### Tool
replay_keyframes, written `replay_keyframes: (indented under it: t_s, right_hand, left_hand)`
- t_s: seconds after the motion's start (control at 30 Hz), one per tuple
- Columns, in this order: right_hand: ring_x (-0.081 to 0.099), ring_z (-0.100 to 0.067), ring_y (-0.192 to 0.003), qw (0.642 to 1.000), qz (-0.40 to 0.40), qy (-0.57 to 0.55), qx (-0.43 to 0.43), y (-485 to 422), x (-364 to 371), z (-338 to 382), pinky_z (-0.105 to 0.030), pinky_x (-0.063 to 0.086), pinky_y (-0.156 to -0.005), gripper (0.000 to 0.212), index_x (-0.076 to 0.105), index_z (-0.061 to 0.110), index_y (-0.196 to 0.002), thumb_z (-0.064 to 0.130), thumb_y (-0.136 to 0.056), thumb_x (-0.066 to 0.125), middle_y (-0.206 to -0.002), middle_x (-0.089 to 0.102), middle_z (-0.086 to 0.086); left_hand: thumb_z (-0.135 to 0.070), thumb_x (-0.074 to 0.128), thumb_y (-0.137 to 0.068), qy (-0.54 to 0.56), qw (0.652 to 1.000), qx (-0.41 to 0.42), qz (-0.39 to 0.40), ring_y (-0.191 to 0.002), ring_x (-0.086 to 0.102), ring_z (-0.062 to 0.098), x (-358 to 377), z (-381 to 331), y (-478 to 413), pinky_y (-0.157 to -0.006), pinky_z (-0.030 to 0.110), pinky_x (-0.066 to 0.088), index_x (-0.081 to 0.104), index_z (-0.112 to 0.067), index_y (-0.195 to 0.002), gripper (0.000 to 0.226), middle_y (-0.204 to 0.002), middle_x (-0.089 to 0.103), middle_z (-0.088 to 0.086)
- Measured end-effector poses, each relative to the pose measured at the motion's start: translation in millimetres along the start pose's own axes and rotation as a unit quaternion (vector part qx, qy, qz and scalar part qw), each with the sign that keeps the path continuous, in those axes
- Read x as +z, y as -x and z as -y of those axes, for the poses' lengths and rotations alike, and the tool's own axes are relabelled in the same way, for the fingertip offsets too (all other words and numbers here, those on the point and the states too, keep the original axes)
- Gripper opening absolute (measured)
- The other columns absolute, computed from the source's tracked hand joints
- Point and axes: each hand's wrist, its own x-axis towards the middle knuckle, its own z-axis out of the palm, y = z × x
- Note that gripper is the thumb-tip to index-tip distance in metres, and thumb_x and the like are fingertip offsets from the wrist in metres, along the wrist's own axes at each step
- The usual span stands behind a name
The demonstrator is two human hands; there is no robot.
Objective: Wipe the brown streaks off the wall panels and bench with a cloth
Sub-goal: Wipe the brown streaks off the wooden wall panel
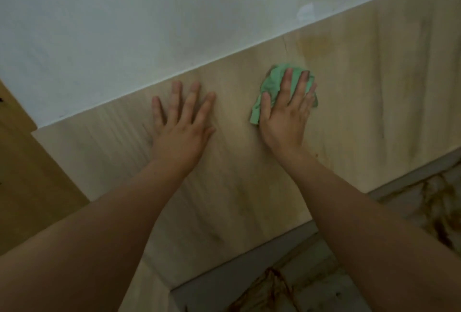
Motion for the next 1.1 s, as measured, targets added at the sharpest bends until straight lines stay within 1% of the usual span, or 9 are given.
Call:
replay_keyframes:
  t_s: [0.2,0.33,0.47,0.57,0.7,0.8,0.9,0.97,1.1]
  right_hand:
    - [0.018,-0.051,-0.153,0.976,0.121,-0.002,-0.180,211,23,-19,-0.067,0.026,-0.118,0.068,0.028,0.023,-0.161,0.051,-0.103,0.051,-0.167,0.023,-0.020]
    - [0.024,-0.046,-0.153,0.953,0.139,0.003,-0.267,216,24,-52,-0.062,0.028,-0.119,0.070,0.032,0.031,-0.158,0.054,-0.098,0.059,-0.165,0.027,-0.012]
    - [0.014,-0.049,-0.155,0.998,0.039,0.011,-0.037,115,21,-59,-0.062,0.015,-0.125,0.071,0.023,0.016,-0.163,0.051,-0.105,0.044,-0.168,0.017,-0.024]
    - [0.009,-0.047,-0.156,0.987,-0.045,-0.046,0.149,76,18,-42,-0.059,0.012,-0.126,0.069,0.021,0.010,-0.164,0.047,-0.108,0.037,-0.169,0.013,-0.025]
    - [0.007,-0.048,-0.156,0.993,0.008,-0.038,0.110,175,36,-3,-0.061,0.011,-0.126,0.069,0.013,0.009,-0.164,0.045,-0.109,0.036,-0.169,0.010,-0.028]
    - [0.015,-0.052,-0.153,0.991,0.133,-0.020,-0.010,311,40,2,-0.070,0.028,-0.116,0.073,0.008,0.019,-0.166,0.049,-0.108,0.040,-0.170,0.006,-0.021]
    - [0.020,-0.053,-0.150,0.983,0.180,-0.011,-0.031,344,38,-22,-0.071,0.034,-0.111,0.069,0.011,0.023,-0.165,0.055,-0.108,0.035,-0.171,0.006,-0.015]
    - [0.018,-0.054,-0.150,0.987,0.158,-0.004,0.010,308,40,-31,-0.070,0.027,-0.117,0.068,0.011,0.020,-0.163,0.055,-0.108,0.031,-0.168,0.010,-0.021]
    - [0.003,-0.042,-0.158,0.959,0.011,-0.073,0.272,175,32,-56,-0.058,0.009,-0.127,0.071,0.007,0.013,-0.165,0.052,-0.108,0.023,-0.171,0.003,-0.022]
  left_hand:
    - [-0.047,0.033,-0.108,-0.026,0.999,0.003,-0.029,-0.157,-0.008,0.041,24,-8,5,-0.118,0.074,-0.003,0.002,-0.025,-0.166,0.069,-0.173,-0.005,0.009]
    - [-0.048,0.033,-0.108,-0.038,0.998,0.002,-0.046,-0.156,-0.002,0.046,29,-10,3,-0.117,0.077,0.001,0.002,-0.021,-0.166,0.071,-0.173,-0.002,0.013]
    - [-0.049,0.034,-0.107,-0.031,0.999,-0.001,-0.041,-0.156,-0.003,0.046,31,-10,2,-0.116,0.076,-0.001,0.004,-0.022,-0.166,0.071,-0.173,-0.002,0.011]
    - [-0.050,0.032,-0.107,-0.030,0.999,-0.006,-0.037,-0.156,-0.003,0.045,33,-10,0,-0.116,0.076,-0.002,0.002,-0.024,-0.166,0.071,-0.173,-0.004,0.010]
    - [-0.049,0.032,-0.106,-0.028,0.998,-0.003,-0.053,-0.156,0.003,0.047,35,-10,1,-0.116,0.078,0.003,0.007,-0.024,-0.166,0.069,-0.173,0.002,0.011]
    - [-0.048,0.032,-0.106,-0.018,0.999,-0.009,-0.049,-0.156,0.001,0.046,33,-12,2,-0.117,0.077,0.002,0.005,-0.025,-0.166,0.070,-0.173,0.000,0.011]
    - [-0.049,0.030,-0.105,-0.025,0.998,-0.011,-0.051,-0.156,0.002,0.047,33,-13,2,-0.117,0.077,0.003,0.005,-0.026,-0.166,0.069,-0.173,0.001,0.011]
    - [-0.050,0.026,-0.105,-0.029,0.998,-0.013,-0.046,-0.156,0.002,0.048,32,-13,3,-0.117,0.077,0.003,0.004,-0.025,-0.166,0.068,-0.173,0.001,0.012]
    - [-0.050,0.022,-0.106,-0.027,0.999,-0.010,-0.045,-0.156,0.001,0.049,31,-15,3,-0.117,0.077,0.002,0.002,-0.025,-0.166,0.068,-0.172,-0.001,0.012]
